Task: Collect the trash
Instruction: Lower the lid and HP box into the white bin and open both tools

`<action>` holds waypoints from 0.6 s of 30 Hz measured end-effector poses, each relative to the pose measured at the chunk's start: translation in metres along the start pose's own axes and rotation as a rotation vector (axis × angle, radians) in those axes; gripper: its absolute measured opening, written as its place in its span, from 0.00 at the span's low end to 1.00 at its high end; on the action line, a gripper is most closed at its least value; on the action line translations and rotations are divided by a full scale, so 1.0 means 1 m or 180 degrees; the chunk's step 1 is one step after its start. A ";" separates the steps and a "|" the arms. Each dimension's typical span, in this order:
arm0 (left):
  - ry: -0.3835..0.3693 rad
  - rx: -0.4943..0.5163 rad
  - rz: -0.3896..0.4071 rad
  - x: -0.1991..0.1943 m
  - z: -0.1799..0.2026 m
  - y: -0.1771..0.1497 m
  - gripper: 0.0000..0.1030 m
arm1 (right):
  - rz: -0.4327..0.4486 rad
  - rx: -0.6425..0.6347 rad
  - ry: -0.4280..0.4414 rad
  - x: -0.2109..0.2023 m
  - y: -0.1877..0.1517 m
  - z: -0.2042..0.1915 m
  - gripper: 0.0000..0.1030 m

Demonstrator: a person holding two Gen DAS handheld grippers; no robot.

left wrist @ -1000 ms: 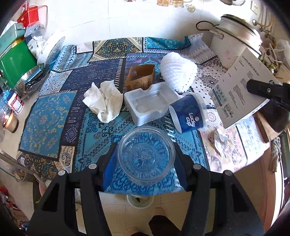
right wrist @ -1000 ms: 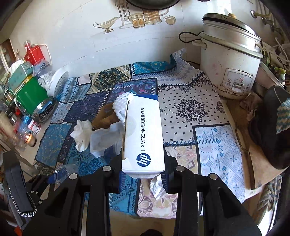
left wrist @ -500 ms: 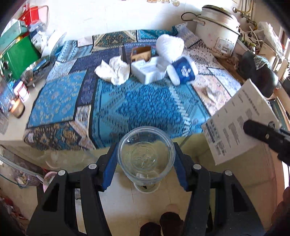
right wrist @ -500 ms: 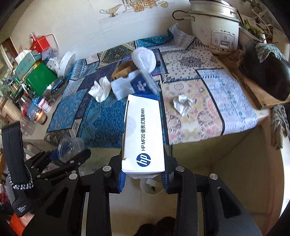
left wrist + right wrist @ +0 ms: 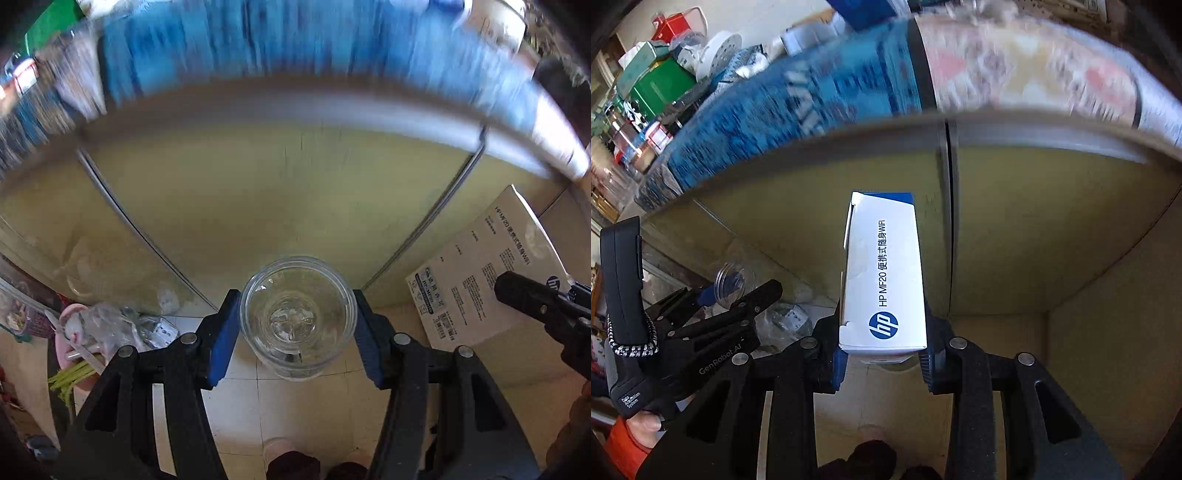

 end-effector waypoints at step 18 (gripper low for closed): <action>-0.0339 0.0288 -0.0736 0.326 -0.021 -0.173 0.55 | -0.0378 0.0166 0.0088 0.330 -0.147 0.080 0.28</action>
Point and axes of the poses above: each gripper's, at about its wrist camera, not at the fingertips, and x roughly the way its jaws point, z to its right, y to its top, the point moved 2 cm from there along x, roughly the way its jaws point, and after that the axes turned 1 degree about y, right-handed, at the moved point
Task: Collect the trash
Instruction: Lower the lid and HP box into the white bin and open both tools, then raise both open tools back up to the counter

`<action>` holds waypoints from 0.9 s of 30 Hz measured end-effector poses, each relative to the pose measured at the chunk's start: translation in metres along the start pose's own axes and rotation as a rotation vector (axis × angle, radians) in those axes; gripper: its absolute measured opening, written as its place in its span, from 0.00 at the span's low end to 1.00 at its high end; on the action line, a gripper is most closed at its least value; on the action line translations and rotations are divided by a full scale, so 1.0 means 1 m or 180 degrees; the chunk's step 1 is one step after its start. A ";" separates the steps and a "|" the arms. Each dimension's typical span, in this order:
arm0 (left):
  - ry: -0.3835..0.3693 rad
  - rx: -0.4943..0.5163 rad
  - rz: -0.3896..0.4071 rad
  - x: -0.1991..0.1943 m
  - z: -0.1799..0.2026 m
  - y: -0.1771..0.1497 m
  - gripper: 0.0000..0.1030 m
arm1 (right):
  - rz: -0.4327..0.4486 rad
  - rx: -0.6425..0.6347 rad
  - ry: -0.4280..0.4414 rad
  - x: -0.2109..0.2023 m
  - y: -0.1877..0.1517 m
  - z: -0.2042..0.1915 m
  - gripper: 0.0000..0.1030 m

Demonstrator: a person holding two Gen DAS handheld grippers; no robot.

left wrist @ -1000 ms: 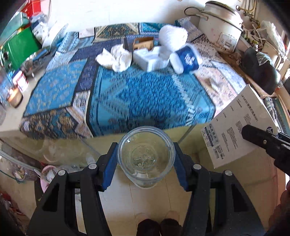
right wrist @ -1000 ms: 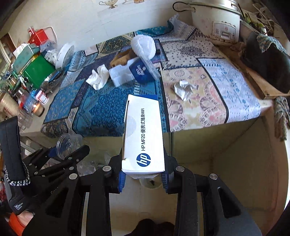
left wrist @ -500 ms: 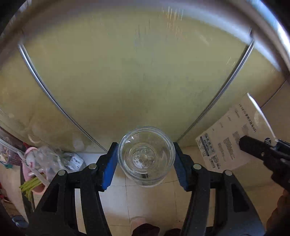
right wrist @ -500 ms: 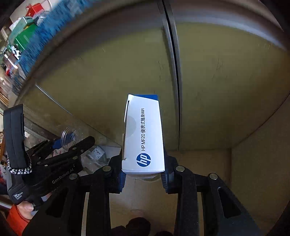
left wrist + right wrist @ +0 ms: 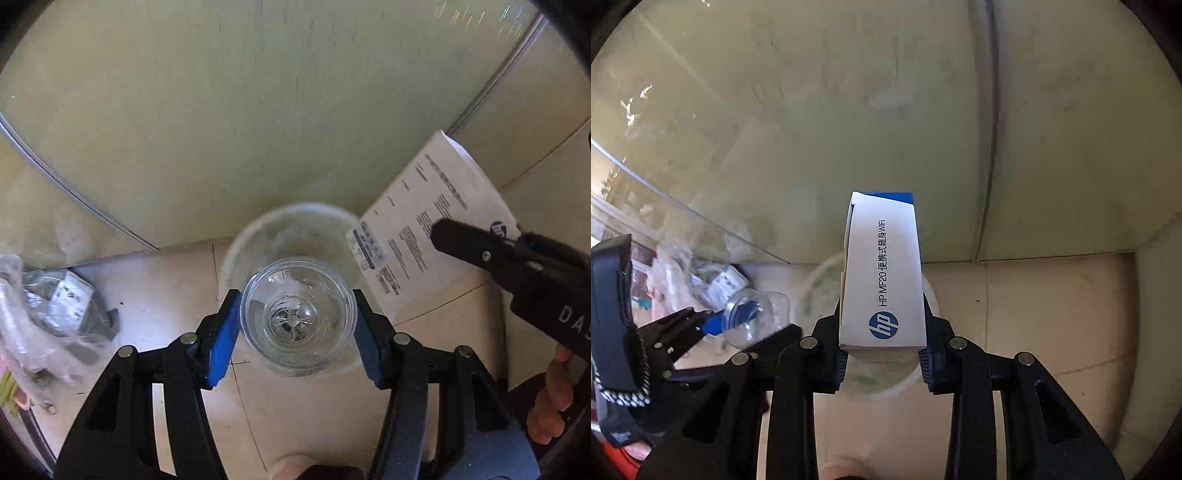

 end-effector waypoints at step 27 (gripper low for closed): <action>0.0084 -0.0131 0.0059 0.032 -0.005 -0.007 0.60 | -0.0213 -0.0122 0.0074 0.026 -0.007 0.014 0.41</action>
Point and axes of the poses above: each gripper's, at about its wrist camera, not at the fingertips, and x roughly the way its jaws point, z to its right, y to its top, the point moved 2 cm from there along x, roughly the way its jaws point, and after that the axes turned 1 degree about y, right-handed, at the moved point
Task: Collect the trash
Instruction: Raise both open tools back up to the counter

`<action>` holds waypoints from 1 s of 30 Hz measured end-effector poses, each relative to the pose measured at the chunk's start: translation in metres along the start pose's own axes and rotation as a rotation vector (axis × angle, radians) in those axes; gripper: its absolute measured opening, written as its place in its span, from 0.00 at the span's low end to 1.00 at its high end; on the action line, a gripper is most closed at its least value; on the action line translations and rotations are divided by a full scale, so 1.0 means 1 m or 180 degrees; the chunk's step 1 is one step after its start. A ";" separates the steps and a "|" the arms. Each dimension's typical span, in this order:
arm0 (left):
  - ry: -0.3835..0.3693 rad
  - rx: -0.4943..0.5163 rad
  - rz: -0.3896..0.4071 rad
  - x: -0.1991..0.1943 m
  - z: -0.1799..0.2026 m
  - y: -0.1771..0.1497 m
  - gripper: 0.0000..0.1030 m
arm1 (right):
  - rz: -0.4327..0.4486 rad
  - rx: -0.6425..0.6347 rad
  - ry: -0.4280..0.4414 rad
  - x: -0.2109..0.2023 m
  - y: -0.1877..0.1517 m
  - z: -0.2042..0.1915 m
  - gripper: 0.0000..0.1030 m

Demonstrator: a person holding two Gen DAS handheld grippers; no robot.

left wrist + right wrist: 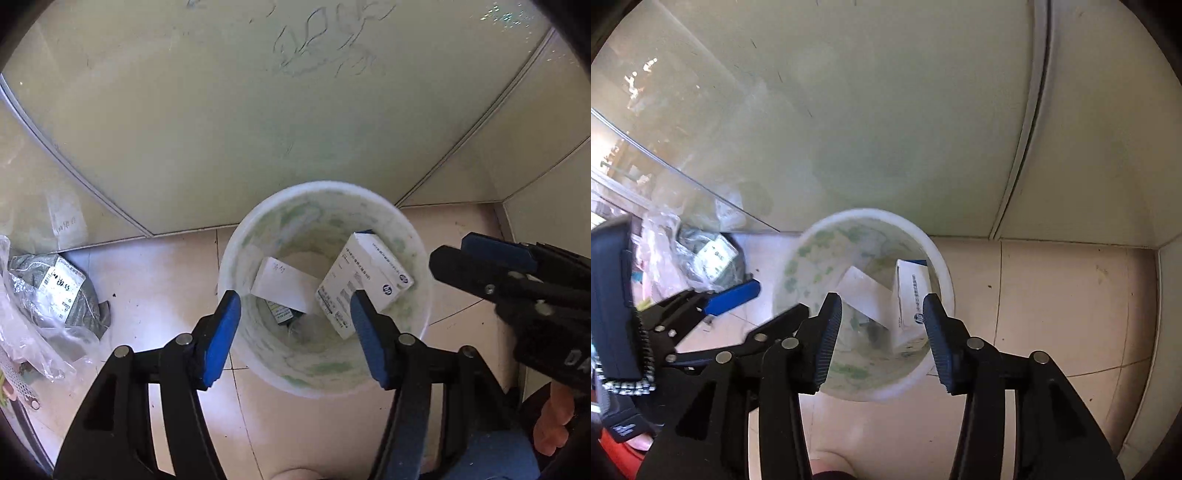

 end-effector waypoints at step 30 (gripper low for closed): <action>0.0250 -0.0136 0.0424 -0.450 0.034 0.128 0.60 | 0.0625 0.0200 -0.0209 -0.426 0.120 -0.140 0.41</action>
Point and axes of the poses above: each gripper's, at about its wrist camera, not at the fingertips, and x roughly the way its jaws point, z to its right, y to its top, the point moved 2 cm from there along x, roughly the way its jaws point, and after that the axes turned 1 degree about y, right-handed, at the moved point
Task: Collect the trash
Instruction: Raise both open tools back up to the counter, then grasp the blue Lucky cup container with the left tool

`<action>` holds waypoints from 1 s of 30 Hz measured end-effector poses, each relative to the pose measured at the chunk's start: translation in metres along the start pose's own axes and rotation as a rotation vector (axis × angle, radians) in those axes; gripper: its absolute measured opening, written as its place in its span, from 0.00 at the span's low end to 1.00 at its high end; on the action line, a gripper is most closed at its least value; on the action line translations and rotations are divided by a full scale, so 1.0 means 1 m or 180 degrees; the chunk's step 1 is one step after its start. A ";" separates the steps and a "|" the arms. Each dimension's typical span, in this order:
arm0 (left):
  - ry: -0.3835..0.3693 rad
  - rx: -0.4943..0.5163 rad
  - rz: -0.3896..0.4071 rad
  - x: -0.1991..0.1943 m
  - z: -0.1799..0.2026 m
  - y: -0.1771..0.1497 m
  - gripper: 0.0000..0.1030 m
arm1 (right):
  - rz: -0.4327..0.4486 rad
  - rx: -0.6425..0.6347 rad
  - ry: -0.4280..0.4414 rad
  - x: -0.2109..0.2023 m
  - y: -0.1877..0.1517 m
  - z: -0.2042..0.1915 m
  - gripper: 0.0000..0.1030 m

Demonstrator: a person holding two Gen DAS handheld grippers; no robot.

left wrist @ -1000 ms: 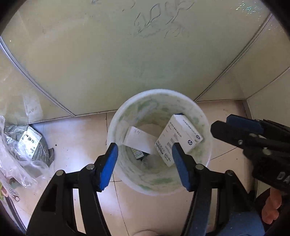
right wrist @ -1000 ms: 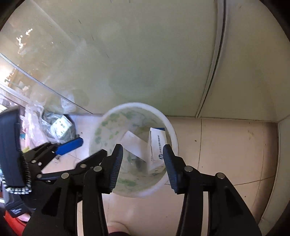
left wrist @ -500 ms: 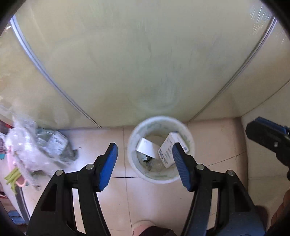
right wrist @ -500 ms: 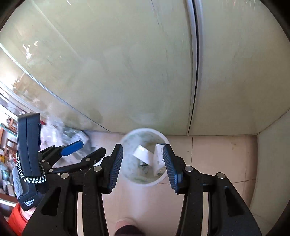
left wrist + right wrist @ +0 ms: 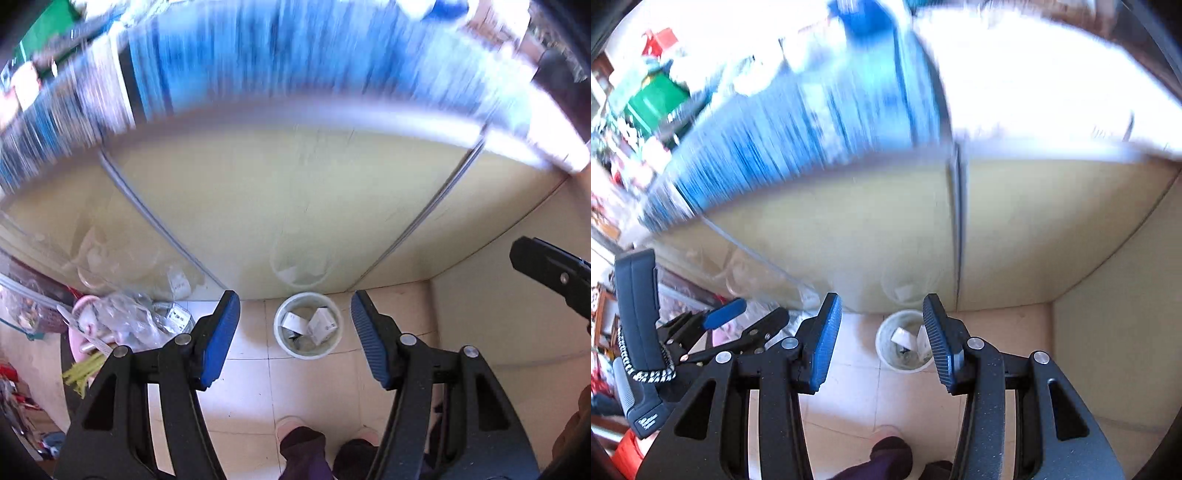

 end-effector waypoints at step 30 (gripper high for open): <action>-0.0447 -0.0591 -0.0151 -0.026 0.109 0.262 0.60 | -0.0309 -0.0170 -0.0012 -0.047 0.194 0.088 0.51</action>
Point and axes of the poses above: each gripper's, at about its wrist camera, not at the fingertips, and x roughly the way its jaws point, z to its right, y to its top, the point moved 2 cm from there along x, roughly the way its jaws point, and after that the axes turned 1 degree about y, right-handed, at the moved point
